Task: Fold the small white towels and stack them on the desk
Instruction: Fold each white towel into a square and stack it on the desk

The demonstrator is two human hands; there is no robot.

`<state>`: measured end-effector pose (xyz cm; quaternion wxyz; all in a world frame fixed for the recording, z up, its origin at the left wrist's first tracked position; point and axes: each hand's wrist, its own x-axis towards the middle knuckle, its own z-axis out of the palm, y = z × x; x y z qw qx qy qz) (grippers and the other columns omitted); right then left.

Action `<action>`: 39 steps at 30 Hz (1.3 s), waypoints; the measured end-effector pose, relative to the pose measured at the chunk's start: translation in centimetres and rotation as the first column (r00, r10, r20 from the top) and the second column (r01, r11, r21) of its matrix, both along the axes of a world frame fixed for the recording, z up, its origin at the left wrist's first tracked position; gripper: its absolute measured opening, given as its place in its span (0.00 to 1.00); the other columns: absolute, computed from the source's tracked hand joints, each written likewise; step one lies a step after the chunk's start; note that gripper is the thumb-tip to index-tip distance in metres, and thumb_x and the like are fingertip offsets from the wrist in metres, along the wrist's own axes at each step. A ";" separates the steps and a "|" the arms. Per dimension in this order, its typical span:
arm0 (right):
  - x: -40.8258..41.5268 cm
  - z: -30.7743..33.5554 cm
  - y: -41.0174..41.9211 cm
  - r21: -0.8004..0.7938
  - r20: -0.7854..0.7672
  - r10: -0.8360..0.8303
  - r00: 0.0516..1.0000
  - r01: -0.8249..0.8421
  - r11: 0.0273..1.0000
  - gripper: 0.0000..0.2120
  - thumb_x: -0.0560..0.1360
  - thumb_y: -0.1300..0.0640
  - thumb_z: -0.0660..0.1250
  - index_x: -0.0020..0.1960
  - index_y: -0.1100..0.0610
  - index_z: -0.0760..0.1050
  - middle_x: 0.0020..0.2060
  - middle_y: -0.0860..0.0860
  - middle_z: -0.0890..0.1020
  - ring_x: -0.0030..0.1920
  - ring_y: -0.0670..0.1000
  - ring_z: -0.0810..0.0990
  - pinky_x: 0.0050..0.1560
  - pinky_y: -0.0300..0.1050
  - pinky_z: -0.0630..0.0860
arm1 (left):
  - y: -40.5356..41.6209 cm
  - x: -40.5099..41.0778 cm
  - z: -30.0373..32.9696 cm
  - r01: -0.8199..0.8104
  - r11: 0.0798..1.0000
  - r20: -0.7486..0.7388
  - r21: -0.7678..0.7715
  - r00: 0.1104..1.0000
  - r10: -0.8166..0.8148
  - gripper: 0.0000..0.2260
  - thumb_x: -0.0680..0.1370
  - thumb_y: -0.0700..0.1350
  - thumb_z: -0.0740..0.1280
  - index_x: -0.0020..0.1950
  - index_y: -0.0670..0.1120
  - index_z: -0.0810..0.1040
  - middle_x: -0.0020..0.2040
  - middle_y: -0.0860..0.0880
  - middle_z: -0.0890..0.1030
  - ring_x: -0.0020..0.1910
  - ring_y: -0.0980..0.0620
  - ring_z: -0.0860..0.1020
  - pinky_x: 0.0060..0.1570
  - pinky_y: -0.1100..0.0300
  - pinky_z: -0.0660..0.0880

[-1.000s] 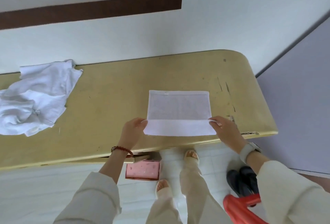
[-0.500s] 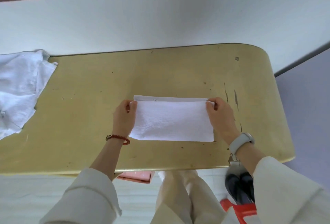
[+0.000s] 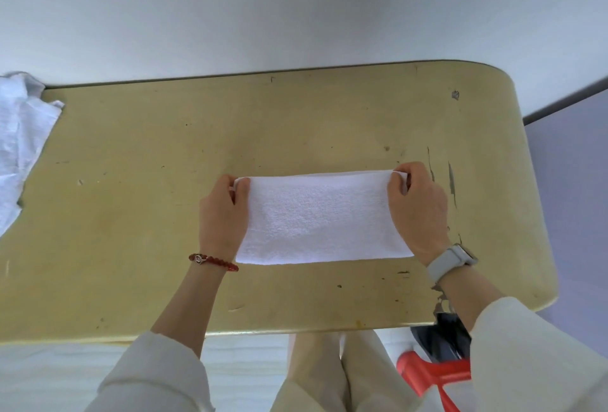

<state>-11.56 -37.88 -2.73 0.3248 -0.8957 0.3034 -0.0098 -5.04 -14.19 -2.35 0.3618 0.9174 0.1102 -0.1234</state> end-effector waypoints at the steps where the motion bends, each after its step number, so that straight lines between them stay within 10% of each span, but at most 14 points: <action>1: 0.1 0.0 0.1 -0.009 -0.004 -0.003 1.000 0.003 1.000 0.07 0.77 0.61 0.57 0.49 0.60 0.72 0.26 0.46 0.69 0.25 0.45 0.65 0.26 0.39 0.60 | 0.0 0.1 -0.1 0.001 1.000 -0.001 0.011 1.000 -0.001 0.09 0.80 0.46 0.57 0.43 0.44 0.71 0.29 0.51 0.71 0.28 0.54 0.68 0.28 0.59 0.64; 12: 0.8 -0.1 0.2 -0.006 -0.028 -0.015 0.999 0.015 1.000 0.07 0.77 0.60 0.57 0.51 0.61 0.70 0.29 0.49 0.70 0.31 0.52 0.69 0.33 0.46 0.65 | 0.2 0.2 -0.1 -0.017 0.983 -0.002 0.183 1.000 0.018 0.10 0.78 0.51 0.60 0.45 0.45 0.71 0.32 0.50 0.76 0.33 0.48 0.74 0.32 0.57 0.68; 18: 0.7 0.1 0.1 -0.110 0.110 0.020 0.994 -0.008 0.994 0.12 0.76 0.61 0.63 0.58 0.61 0.73 0.53 0.57 0.72 0.47 0.54 0.73 0.45 0.42 0.68 | 0.5 0.0 0.1 -0.024 0.970 0.175 0.244 0.984 -0.020 0.10 0.76 0.46 0.65 0.56 0.45 0.76 0.51 0.47 0.76 0.50 0.45 0.74 0.45 0.58 0.68; 25: 1.8 -1.4 3.7 -0.434 0.107 0.512 0.852 -0.423 0.795 0.11 0.74 0.56 0.58 0.47 0.53 0.79 0.44 0.50 0.79 0.48 0.50 0.68 0.48 0.45 0.60 | -2.3 0.3 -1.3 0.429 0.842 0.352 0.328 0.772 -0.530 0.14 0.75 0.48 0.57 0.48 0.47 0.82 0.47 0.49 0.80 0.51 0.52 0.67 0.47 0.56 0.67; 39: 3.6 -1.8 4.3 -0.386 0.088 0.530 0.844 -0.462 0.799 0.09 0.75 0.59 0.56 0.41 0.54 0.75 0.38 0.48 0.78 0.39 0.52 0.73 0.47 0.43 0.58 | -3.6 1.0 -2.0 0.416 0.849 0.384 0.325 0.763 -0.520 0.10 0.74 0.47 0.60 0.39 0.48 0.80 0.39 0.54 0.80 0.44 0.50 0.75 0.46 0.58 0.67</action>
